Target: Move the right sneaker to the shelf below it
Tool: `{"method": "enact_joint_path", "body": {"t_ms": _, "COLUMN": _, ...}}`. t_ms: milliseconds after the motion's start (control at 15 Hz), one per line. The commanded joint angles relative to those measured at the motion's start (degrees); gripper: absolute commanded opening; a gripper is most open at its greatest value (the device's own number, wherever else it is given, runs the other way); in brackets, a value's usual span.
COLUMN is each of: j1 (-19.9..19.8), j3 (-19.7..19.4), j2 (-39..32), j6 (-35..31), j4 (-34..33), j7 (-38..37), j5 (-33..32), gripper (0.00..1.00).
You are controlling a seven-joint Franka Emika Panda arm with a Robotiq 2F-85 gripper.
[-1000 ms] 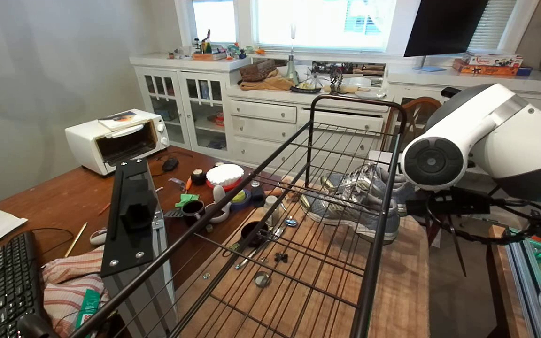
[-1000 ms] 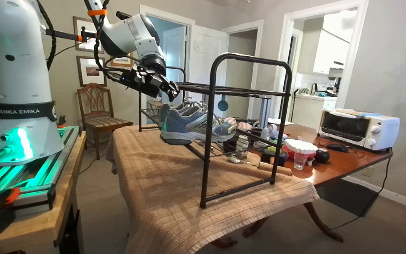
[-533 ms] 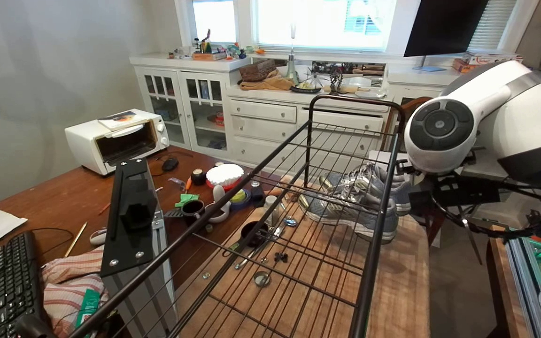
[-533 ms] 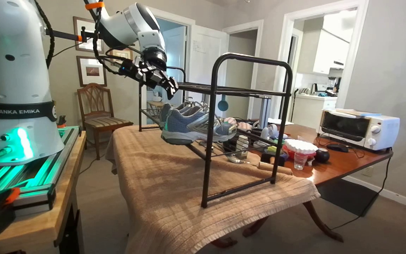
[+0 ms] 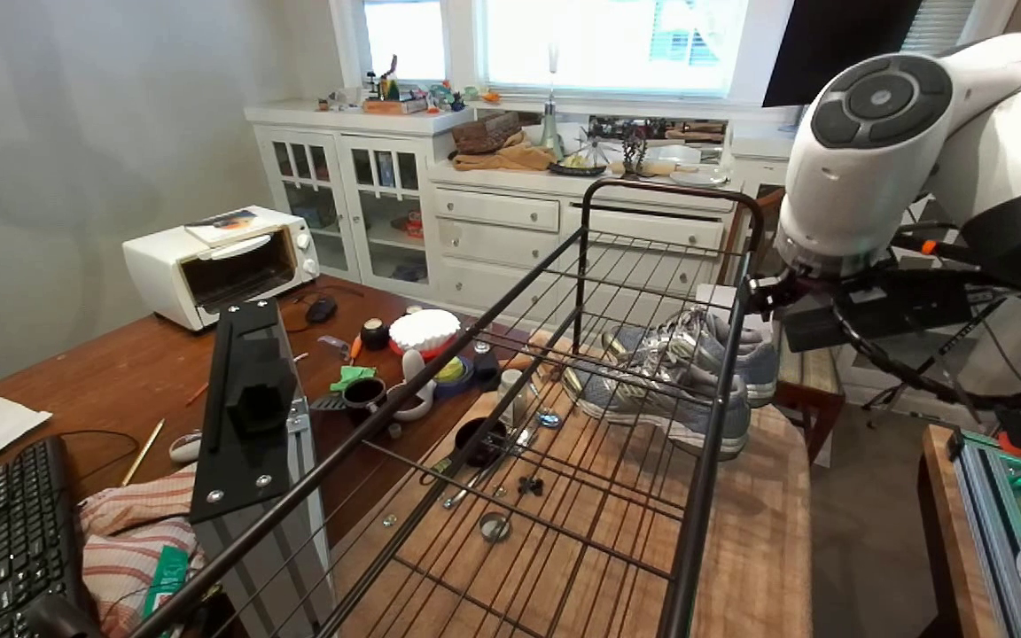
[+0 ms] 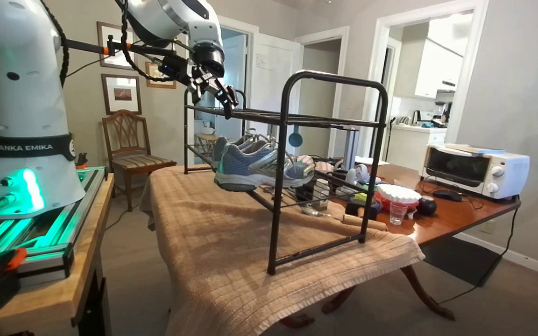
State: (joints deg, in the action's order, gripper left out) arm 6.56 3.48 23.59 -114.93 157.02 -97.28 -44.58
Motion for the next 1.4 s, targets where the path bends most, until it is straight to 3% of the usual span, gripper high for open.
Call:
{"method": "enact_joint_path", "body": {"t_ms": 0, "j1": 3.1, "j3": -6.5, "j2": 6.5, "j6": -3.7, "j4": 1.4, "j7": 7.3, "j5": 3.8, "gripper": 1.00}}
{"method": "enact_joint_path", "body": {"t_ms": 400, "j1": 8.5, "j3": -21.7, "j2": 12.9, "j6": -10.0, "j4": 1.1, "j7": 18.9, "j5": 7.0, "gripper": 1.00}}
{"method": "enact_joint_path", "body": {"t_ms": 867, "j1": 17.2, "j3": -36.9, "j2": 23.1, "j6": -9.3, "j4": 1.1, "j7": 35.1, "j5": 6.9, "gripper": 1.00}}
{"method": "enact_joint_path", "body": {"t_ms": 1200, "j1": 21.1, "j3": -43.5, "j2": 29.5, "j6": -6.1, "j4": 0.6, "j7": 44.9, "j5": 6.4, "gripper": 1.00}}
{"method": "enact_joint_path", "body": {"t_ms": 1267, "j1": 19.2, "j3": -41.3, "j2": 25.7, "j6": -8.7, "j4": 0.1, "j7": 41.8, "j5": 5.9, "gripper": 1.00}}
{"method": "enact_joint_path", "body": {"t_ms": 1333, "j1": 19.7, "j3": -42.1, "j2": 26.7, "j6": -8.2, "j4": 0.1, "j7": 43.0, "j5": 5.9, "gripper": 1.00}}
